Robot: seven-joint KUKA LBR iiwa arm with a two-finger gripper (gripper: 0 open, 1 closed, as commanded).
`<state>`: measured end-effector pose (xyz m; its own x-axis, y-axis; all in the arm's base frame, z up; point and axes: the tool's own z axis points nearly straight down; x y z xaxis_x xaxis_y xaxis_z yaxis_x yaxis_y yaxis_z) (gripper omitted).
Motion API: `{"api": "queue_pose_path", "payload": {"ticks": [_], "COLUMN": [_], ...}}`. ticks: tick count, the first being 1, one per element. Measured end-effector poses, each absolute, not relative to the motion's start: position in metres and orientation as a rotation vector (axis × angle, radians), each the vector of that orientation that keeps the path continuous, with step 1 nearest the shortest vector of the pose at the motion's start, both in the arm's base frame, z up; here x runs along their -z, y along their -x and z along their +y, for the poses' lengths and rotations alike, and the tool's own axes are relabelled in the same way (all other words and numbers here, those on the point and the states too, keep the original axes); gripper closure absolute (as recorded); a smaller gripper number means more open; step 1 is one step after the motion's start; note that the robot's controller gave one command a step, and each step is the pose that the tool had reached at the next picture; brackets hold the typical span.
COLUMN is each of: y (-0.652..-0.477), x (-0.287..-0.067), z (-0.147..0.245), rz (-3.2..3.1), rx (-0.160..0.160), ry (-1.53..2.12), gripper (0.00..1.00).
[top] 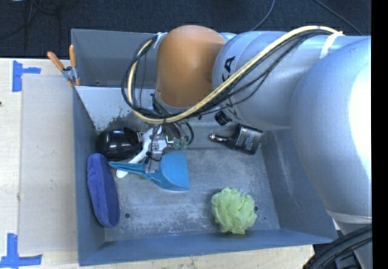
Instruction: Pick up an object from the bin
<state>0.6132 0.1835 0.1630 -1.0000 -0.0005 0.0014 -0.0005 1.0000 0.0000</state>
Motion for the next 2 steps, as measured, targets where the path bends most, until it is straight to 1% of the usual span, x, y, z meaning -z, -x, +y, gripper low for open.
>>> {"api": "queue_pose_path", "payload": {"ticks": [1,2], "y": [-0.613,-0.542], "x": [-0.163,-0.251], "z": [0.183,0.182], "rz": [-3.14,-3.144], "rx": [0.0,0.003], "ry": [0.004,-0.004], "gripper": [1.0,1.0]}}
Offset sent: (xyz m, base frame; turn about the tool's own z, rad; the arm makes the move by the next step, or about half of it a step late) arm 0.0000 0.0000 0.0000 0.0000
